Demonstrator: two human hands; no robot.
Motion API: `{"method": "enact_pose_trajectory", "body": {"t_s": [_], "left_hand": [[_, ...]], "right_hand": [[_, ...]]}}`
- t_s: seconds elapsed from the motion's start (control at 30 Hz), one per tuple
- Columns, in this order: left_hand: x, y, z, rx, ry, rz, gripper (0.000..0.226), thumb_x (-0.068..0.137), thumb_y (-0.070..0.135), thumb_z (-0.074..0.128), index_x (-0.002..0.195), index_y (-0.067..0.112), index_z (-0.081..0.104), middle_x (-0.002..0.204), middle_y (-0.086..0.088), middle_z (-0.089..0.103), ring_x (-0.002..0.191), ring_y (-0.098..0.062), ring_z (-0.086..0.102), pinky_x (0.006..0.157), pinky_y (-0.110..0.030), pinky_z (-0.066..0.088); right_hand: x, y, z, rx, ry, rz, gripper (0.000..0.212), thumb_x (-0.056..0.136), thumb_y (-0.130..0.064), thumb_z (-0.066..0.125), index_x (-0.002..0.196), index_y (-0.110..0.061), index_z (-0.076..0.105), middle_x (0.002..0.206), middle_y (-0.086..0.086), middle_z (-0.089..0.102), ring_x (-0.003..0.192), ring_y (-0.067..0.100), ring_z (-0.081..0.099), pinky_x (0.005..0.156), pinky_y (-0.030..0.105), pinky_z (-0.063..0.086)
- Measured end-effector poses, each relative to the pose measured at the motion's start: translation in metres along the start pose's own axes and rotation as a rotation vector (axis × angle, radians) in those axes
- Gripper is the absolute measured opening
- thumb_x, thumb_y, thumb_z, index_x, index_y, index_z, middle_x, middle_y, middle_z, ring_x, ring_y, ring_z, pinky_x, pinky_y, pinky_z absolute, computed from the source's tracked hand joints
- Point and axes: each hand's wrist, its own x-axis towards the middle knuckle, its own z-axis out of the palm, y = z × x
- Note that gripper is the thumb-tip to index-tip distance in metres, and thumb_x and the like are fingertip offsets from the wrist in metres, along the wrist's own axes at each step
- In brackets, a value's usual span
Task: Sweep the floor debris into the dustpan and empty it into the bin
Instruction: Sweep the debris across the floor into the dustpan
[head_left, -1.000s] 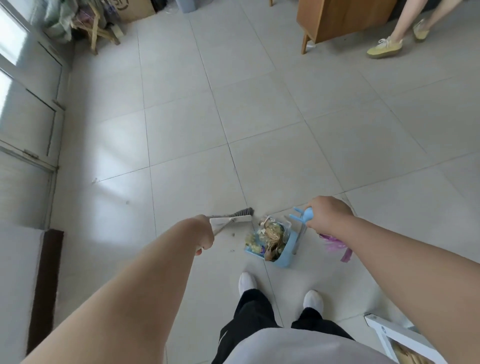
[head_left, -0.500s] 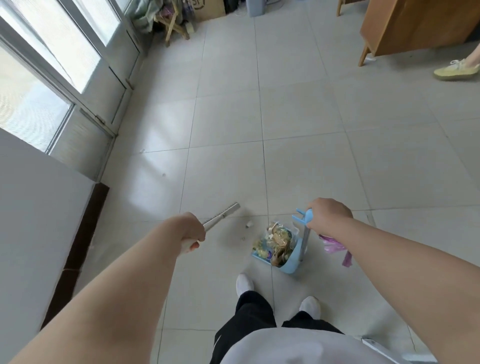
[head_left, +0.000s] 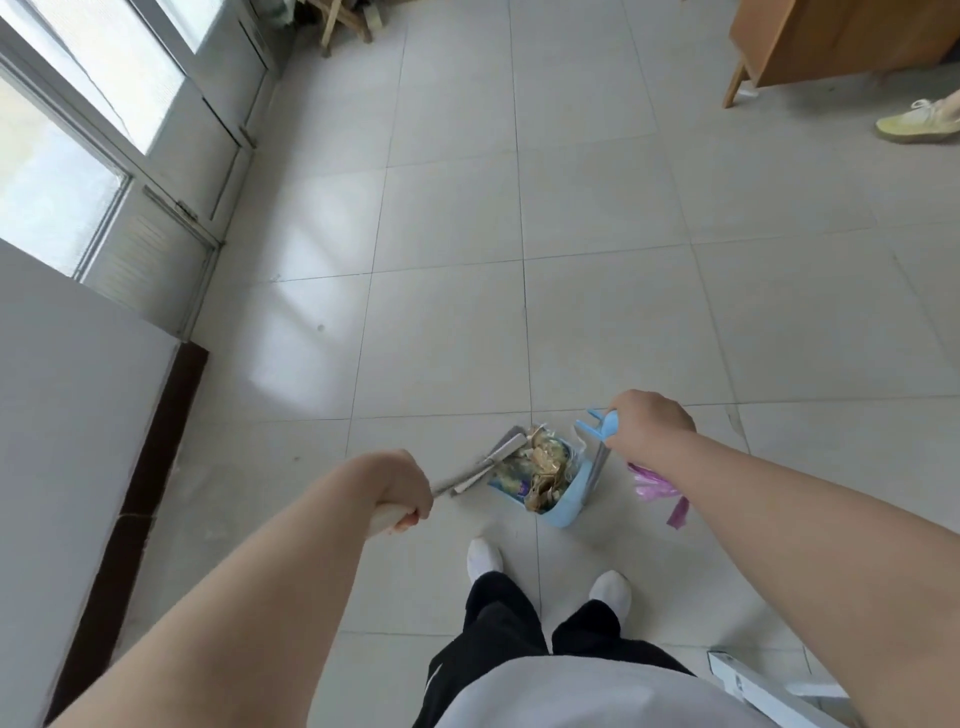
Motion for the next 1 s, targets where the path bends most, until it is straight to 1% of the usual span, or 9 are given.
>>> {"method": "enact_pose_trajectory", "body": {"t_s": [0.1,0.23,0.3,0.43,0.57,0.67,0.8,0.93,1.0], "left_hand": [[-0.035,0.001,-0.026,-0.127,-0.025,0.018,0.038,0.087,0.002,0.059,0.125,0.003,0.057,0.068,-0.012,0.057,0.042,-0.018,0.049,0.046,-0.023,0.043],[-0.054,0.000,-0.050,-0.147,0.013,0.012,0.045,0.088,0.001,0.058,0.133,-0.001,0.052,0.065,-0.011,0.056,0.040,-0.016,0.047,0.043,-0.023,0.041],[-0.047,0.003,-0.055,-0.168,0.048,0.010,0.037,0.089,-0.001,0.056,0.126,-0.002,0.056,0.063,-0.010,0.055,0.037,-0.015,0.046,0.042,-0.021,0.039],[-0.016,0.013,-0.051,-0.188,0.142,0.008,0.003,0.088,-0.001,0.056,0.090,-0.002,0.057,0.061,-0.010,0.054,0.038,-0.018,0.046,0.041,-0.020,0.039],[0.025,0.020,-0.038,-0.304,0.171,0.018,0.005,0.088,0.003,0.059,0.087,0.001,0.054,0.059,-0.010,0.055,0.042,-0.018,0.047,0.045,-0.021,0.039],[0.043,0.027,-0.021,-0.349,0.110,0.005,0.012,0.088,0.004,0.059,0.078,0.006,0.052,0.052,-0.008,0.053,0.039,-0.018,0.046,0.048,-0.021,0.040],[0.039,0.047,0.000,-0.257,-0.028,0.054,0.007,0.084,0.008,0.056,0.079,0.003,0.058,0.060,-0.013,0.058,0.057,-0.025,0.052,0.064,-0.032,0.046],[0.012,0.067,0.001,-0.296,-0.132,0.091,0.002,0.086,0.005,0.055,0.084,0.005,0.055,0.055,-0.010,0.053,0.046,-0.019,0.046,0.048,-0.023,0.040],[-0.002,0.071,-0.004,-0.348,-0.126,0.093,0.009,0.087,0.003,0.055,0.096,0.006,0.055,0.056,-0.010,0.052,0.044,-0.018,0.043,0.043,-0.020,0.036]], "right_hand": [[0.001,-0.004,-0.003,-0.035,-0.002,-0.003,0.021,0.083,-0.011,0.062,0.101,-0.019,0.070,0.082,0.001,0.063,0.074,0.023,0.058,0.052,0.021,0.035],[0.003,-0.007,-0.007,-0.041,-0.004,-0.005,0.021,0.082,-0.011,0.062,0.099,-0.019,0.071,0.080,0.000,0.061,0.073,0.023,0.058,0.054,0.021,0.037],[0.003,-0.006,-0.007,-0.038,-0.006,-0.007,0.021,0.082,-0.011,0.061,0.099,-0.019,0.070,0.080,0.000,0.061,0.072,0.023,0.058,0.054,0.021,0.037],[0.002,0.000,-0.008,-0.027,-0.007,-0.010,0.019,0.083,-0.015,0.065,0.101,-0.019,0.069,0.086,0.001,0.064,0.075,0.023,0.058,0.055,0.022,0.037],[0.004,0.009,-0.011,-0.022,-0.009,-0.001,0.018,0.084,-0.016,0.065,0.101,-0.018,0.068,0.091,0.001,0.065,0.078,0.023,0.058,0.060,0.024,0.040],[0.009,0.012,-0.012,-0.027,-0.013,0.006,0.024,0.081,-0.014,0.064,0.103,-0.021,0.069,0.092,0.001,0.067,0.078,0.024,0.060,0.061,0.024,0.041],[0.012,0.011,-0.013,-0.046,-0.023,0.000,0.027,0.080,-0.011,0.063,0.104,-0.021,0.069,0.094,0.001,0.067,0.079,0.024,0.058,0.062,0.024,0.040],[0.012,0.007,-0.013,-0.044,-0.006,-0.002,0.021,0.084,-0.014,0.064,0.105,-0.018,0.066,0.099,0.003,0.067,0.083,0.025,0.059,0.066,0.025,0.042],[0.013,0.007,-0.018,-0.035,-0.002,-0.013,0.014,0.085,-0.013,0.064,0.098,-0.016,0.060,0.095,0.003,0.063,0.083,0.025,0.057,0.065,0.026,0.041]]}}
